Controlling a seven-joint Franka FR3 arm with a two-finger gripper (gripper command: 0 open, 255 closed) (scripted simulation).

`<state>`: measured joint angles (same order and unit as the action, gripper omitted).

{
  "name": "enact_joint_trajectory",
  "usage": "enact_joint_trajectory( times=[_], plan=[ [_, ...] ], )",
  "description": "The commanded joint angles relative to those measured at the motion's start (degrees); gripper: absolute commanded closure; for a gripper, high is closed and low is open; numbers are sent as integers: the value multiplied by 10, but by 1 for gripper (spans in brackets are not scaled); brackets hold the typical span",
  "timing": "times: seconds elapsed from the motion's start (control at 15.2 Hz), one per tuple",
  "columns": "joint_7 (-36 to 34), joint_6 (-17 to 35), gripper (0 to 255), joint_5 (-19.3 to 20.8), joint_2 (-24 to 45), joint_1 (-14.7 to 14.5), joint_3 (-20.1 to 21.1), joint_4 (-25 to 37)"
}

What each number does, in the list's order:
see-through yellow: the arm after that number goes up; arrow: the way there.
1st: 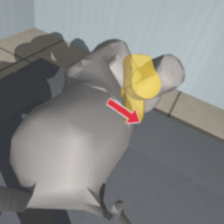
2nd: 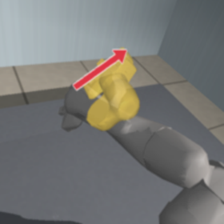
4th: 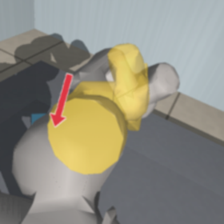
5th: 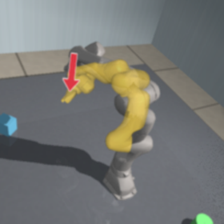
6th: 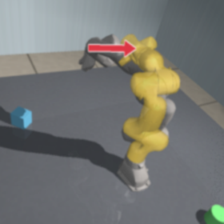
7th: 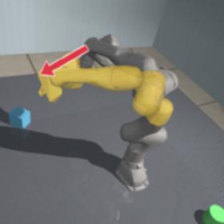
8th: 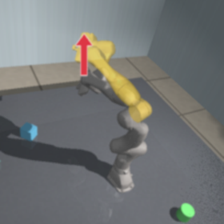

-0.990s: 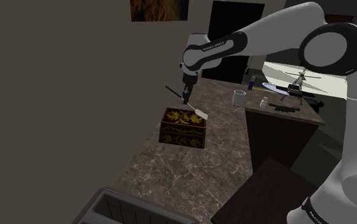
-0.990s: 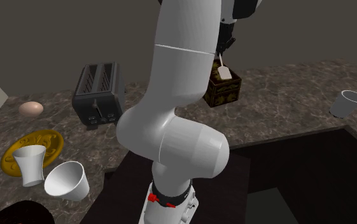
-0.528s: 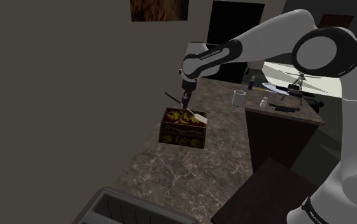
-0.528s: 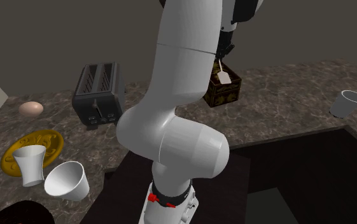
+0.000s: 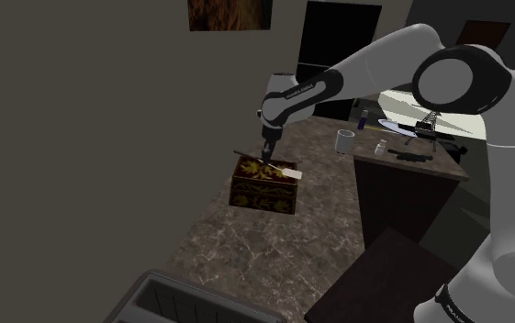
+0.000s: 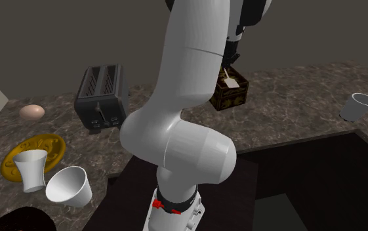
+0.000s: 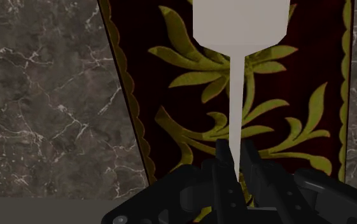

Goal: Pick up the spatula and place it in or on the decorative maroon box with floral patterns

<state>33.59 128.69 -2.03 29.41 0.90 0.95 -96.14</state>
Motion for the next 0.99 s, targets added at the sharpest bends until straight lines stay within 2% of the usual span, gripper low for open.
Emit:
enact_joint_trajectory(
  times=[0.0,0.33,0.4,0.73,0.92],
  plan=[
    [0,3,255,0,3,0,0,0],
    [0,3,255,0,3,0,0,0],
    [0,3,0,0,3,0,0,1],
    [0,3,0,0,3,0,0,1],
    [0,-40,0,0,-28,1,0,12]
  ],
)
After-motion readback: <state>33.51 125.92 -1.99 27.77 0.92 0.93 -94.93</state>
